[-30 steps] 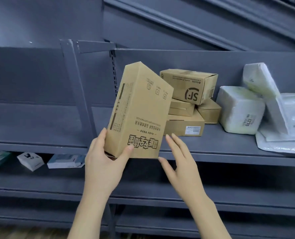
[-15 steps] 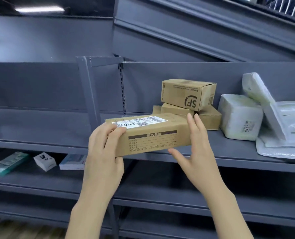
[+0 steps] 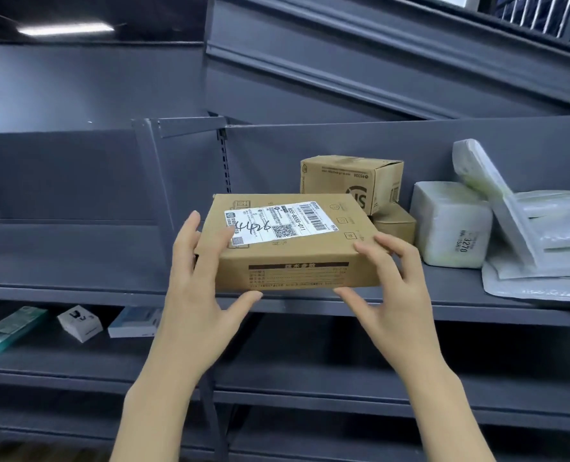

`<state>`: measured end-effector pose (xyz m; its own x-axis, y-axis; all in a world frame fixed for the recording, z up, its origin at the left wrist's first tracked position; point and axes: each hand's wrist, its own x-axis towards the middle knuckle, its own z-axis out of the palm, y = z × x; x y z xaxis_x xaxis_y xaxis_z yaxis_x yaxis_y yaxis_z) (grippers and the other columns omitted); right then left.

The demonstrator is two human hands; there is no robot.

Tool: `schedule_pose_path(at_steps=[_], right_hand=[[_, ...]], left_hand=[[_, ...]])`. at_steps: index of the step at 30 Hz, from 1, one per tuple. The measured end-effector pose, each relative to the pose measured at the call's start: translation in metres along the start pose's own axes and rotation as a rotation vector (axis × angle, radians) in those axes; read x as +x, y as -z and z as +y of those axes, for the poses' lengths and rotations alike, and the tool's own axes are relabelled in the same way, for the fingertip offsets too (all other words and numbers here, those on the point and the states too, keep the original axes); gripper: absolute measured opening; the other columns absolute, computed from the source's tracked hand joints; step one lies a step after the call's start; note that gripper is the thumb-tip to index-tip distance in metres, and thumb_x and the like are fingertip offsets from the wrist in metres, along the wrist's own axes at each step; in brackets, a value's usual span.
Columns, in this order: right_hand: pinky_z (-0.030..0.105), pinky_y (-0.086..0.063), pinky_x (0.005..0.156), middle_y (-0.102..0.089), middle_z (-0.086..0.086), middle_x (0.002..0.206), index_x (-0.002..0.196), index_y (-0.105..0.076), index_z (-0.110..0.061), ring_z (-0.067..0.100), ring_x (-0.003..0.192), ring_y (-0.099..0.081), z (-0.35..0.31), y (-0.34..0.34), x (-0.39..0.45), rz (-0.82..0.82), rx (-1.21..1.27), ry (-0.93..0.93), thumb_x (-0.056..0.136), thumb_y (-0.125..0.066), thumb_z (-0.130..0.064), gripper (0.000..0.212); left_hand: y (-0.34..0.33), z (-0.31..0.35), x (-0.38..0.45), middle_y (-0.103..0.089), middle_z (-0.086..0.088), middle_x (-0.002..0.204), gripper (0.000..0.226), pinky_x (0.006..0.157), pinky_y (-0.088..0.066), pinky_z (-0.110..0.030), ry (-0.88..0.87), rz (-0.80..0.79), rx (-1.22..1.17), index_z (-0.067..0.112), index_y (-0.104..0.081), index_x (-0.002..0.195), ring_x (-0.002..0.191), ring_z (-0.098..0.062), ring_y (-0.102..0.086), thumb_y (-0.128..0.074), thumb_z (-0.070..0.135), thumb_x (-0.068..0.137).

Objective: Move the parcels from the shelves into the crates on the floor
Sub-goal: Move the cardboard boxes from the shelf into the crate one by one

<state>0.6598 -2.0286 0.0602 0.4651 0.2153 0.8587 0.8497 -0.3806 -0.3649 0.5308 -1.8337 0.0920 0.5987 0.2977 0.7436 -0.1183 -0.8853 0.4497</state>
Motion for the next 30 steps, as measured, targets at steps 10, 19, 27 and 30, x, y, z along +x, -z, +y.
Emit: schedule_pose_path(at_steps=[10,19,27,30], right_hand=[[0.009,-0.029,0.102,-0.034,0.003,0.133,0.118,-0.046,-0.021,0.023,0.123,-0.042,0.006,-0.003,-0.010,0.105,0.008,-0.009,0.068,-0.082,-0.006,0.064],[0.007,-0.019,0.105,-0.035,0.008,0.144,0.132,-0.050,-0.026,0.021,0.127,-0.038,0.004,-0.008,-0.008,0.008,-0.027,-0.016,0.076,-0.078,-0.015,0.063],[0.021,-0.034,0.103,-0.047,0.001,0.133,0.126,-0.053,-0.025,0.024,0.113,-0.048,0.017,0.000,-0.003,0.092,-0.020,0.123,0.076,-0.071,-0.026,0.053],[0.025,-0.037,0.103,-0.049,0.004,0.131,0.126,-0.053,-0.023,0.027,0.112,-0.050,0.020,-0.002,-0.001,0.101,-0.020,0.147,0.077,-0.071,-0.025,0.052]], left_hand=[[0.000,-0.017,-0.008,-0.037,0.005,0.149,0.079,0.108,-0.038,-0.044,0.001,0.013,-0.133,0.038,-0.047,0.133,0.137,-0.008,-0.034,-0.081,0.009,0.068],[-0.011,-0.017,-0.014,-0.040,-0.004,0.148,0.067,0.109,-0.034,-0.026,-0.064,0.120,-0.099,0.033,-0.049,0.129,0.135,-0.009,-0.038,-0.076,0.019,0.069],[0.010,-0.015,-0.012,-0.038,0.018,0.144,0.080,0.093,-0.043,-0.012,0.017,-0.119,-0.423,0.048,-0.037,0.136,0.130,0.002,-0.039,-0.071,0.060,0.064],[0.009,-0.014,-0.004,-0.044,0.038,0.131,0.075,0.090,-0.042,-0.010,0.150,-0.116,-0.526,0.052,-0.029,0.132,0.124,0.007,-0.043,-0.046,0.084,0.067]])
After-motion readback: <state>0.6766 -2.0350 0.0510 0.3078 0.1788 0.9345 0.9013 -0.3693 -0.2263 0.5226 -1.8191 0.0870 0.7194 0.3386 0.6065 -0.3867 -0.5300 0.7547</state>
